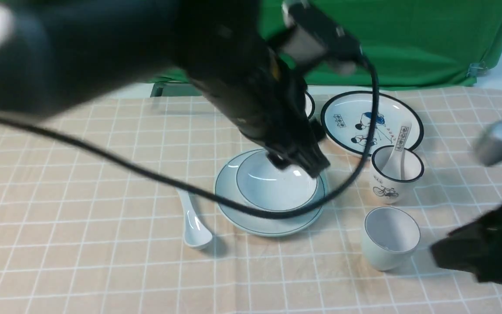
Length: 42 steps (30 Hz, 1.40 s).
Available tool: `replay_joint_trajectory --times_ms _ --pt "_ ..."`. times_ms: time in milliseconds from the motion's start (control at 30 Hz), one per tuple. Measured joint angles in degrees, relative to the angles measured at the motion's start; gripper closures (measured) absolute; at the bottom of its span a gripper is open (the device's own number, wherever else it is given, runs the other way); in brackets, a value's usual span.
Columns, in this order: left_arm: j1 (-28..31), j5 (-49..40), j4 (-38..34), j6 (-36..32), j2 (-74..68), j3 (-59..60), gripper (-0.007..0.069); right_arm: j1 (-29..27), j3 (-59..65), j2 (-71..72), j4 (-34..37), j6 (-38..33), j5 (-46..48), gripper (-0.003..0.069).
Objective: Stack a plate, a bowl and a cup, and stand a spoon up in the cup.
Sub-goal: Use the right arm to grab a blue teacup, then use the right arm to put the blue teacup into the blue rice bowl in the middle
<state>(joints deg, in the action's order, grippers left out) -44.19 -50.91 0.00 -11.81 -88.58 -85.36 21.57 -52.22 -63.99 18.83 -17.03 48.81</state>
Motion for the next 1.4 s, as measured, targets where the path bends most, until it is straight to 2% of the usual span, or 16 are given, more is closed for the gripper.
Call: replay_joint_trajectory --times_ms 33,67,100,133,200,333,433,467,500,533,567,667,833,967,1133,1400 --pt "0.0 0.3 0.0 0.1 0.7 0.5 0.0389 0.3 -0.2 -0.7 0.0 0.1 -0.1 0.0337" --pt "0.0 2.7 -1.9 0.2 5.9 4.3 0.0496 2.6 -2.3 -6.0 -2.2 1.5 -0.8 0.03" --pt "0.0 5.0 -3.3 0.2 11.1 8.7 0.0557 4.0 -3.9 -9.8 -4.2 2.7 -1.5 0.027" --pt "0.0 5.4 -3.5 0.2 11.8 9.3 0.057 4.4 -4.4 -10.4 -4.4 3.0 -1.8 0.0261" --pt "0.0 12.4 -5.1 0.2 21.7 19.3 0.0613 5.8 -7.4 -18.6 -7.9 4.6 -3.5 0.0225" --pt "0.0 19.1 -5.1 0.2 30.7 29.2 0.0621 6.0 -10.2 -26.3 -10.4 5.4 -5.3 0.0234" --pt "0.0 23.8 -5.1 0.2 38.6 37.3 0.0621 6.0 -12.5 -33.1 -11.8 5.7 -5.7 0.0295" --pt "0.0 24.9 -5.1 0.2 42.7 41.1 0.0621 6.0 -13.5 -35.8 -12.2 6.2 -5.7 0.0358" --pt "0.0 25.1 -5.1 0.2 44.6 42.8 0.0621 6.0 -14.0 -37.1 -12.3 6.6 -5.6 0.0396" --pt "0.0 25.2 -5.1 0.2 44.6 43.0 0.0621 6.0 -14.0 -37.3 -12.4 6.7 -5.6 0.0396" --pt "0.0 25.3 -5.1 0.2 47.8 45.3 0.0621 6.0 -14.6 -38.8 -12.6 7.1 -4.9 0.047" --pt "0.0 25.3 -5.1 0.2 51.0 46.4 0.0621 6.5 -16.4 -38.4 -13.2 8.5 -1.6 0.0578" --pt "0.0 25.3 -5.1 1.0 52.3 46.5 0.0621 9.1 -20.4 -36.1 -11.9 9.8 2.7 0.0579" --pt "0.0 25.3 -6.5 1.4 52.3 46.5 0.0621 12.7 -28.6 -35.3 -9.5 9.8 -1.8 0.0579" --pt "0.0 25.2 -7.0 2.7 52.3 46.5 0.0621 13.0 -38.2 -42.7 -9.4 9.7 -5.7 0.0579" --pt "0.0 24.4 -7.0 4.6 52.3 46.5 0.0621 13.0 -49.9 -56.2 -9.8 9.9 -1.0 0.0579"
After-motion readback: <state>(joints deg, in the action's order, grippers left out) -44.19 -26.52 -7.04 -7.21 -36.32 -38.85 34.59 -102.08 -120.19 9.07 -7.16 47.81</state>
